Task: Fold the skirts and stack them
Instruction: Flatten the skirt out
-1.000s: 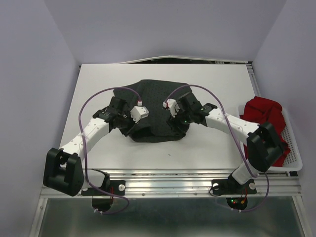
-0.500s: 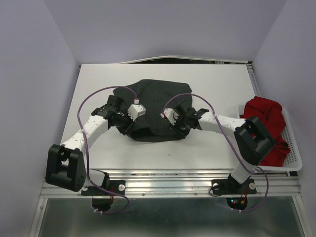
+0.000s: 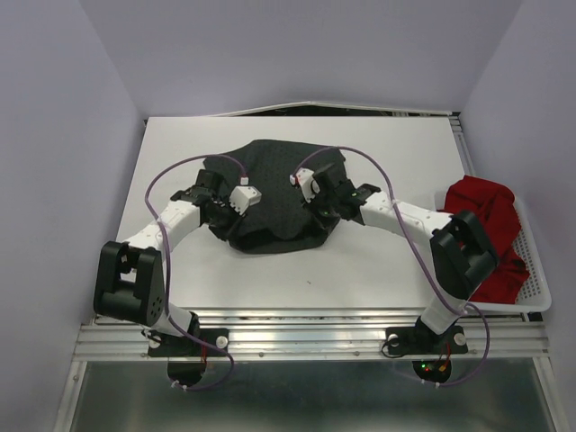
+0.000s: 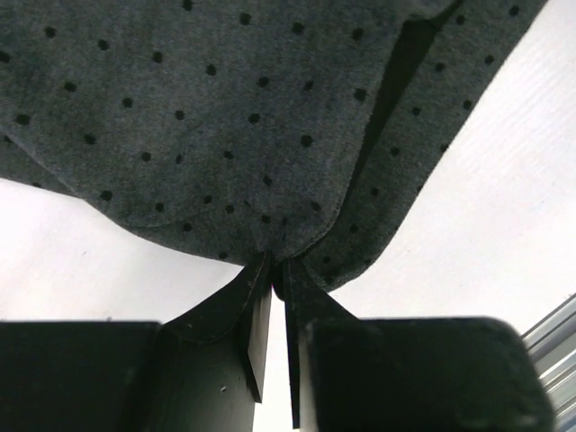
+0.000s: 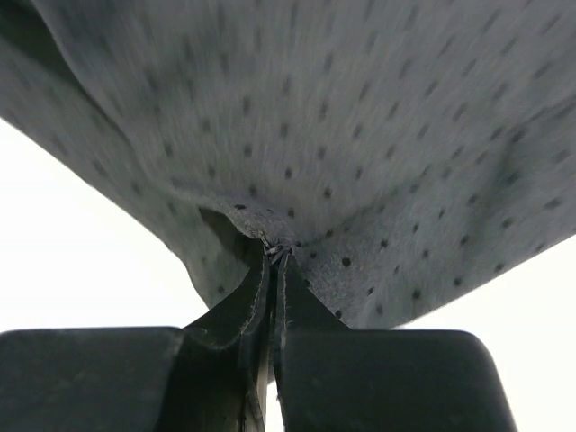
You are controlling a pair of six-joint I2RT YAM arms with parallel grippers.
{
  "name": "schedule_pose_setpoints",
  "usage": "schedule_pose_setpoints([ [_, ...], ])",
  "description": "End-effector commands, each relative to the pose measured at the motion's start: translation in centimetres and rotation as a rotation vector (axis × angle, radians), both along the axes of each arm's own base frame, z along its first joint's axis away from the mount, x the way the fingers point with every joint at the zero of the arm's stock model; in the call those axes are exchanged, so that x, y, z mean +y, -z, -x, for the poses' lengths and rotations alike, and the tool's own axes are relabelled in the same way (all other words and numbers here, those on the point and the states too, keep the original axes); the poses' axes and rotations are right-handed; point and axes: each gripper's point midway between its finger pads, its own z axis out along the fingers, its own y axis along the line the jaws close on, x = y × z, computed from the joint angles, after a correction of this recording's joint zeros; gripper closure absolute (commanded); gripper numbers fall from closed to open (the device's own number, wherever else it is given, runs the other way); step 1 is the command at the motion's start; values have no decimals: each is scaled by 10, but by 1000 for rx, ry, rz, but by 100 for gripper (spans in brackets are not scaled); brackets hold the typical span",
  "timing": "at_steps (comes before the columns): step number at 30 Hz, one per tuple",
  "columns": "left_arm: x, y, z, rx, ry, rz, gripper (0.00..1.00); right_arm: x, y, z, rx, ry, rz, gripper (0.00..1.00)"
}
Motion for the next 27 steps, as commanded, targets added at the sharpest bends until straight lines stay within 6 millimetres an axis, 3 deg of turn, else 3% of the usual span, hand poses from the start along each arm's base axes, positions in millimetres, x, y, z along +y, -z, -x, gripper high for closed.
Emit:
schedule_pose_setpoints([
  [1,-4,-26,-25,-64,-24,63,74,39,-73,-36,-75,116,-239,99],
  [6,-7,-29,-19,-73,-7,91,56,31,-131,-77,-67,305,-461,99],
  [8,-9,-27,-17,-76,-6,100,49,35,-144,-81,-62,308,-505,99],
  [10,-11,-29,-16,-85,-2,115,45,36,-144,-79,-50,304,-513,99],
  [11,-13,-32,-18,-101,-5,126,38,37,-143,-77,-40,297,-514,99],
  [19,-36,-58,-29,-251,52,197,33,37,-103,-58,50,273,-489,99],
  [21,-51,-64,-29,-306,93,180,32,38,-95,-58,70,275,-485,99],
  [23,-69,-64,-26,-325,160,160,32,41,-93,-60,75,274,-485,99],
  [27,-77,-54,-35,-319,168,110,32,43,-91,-64,81,276,-484,99],
])
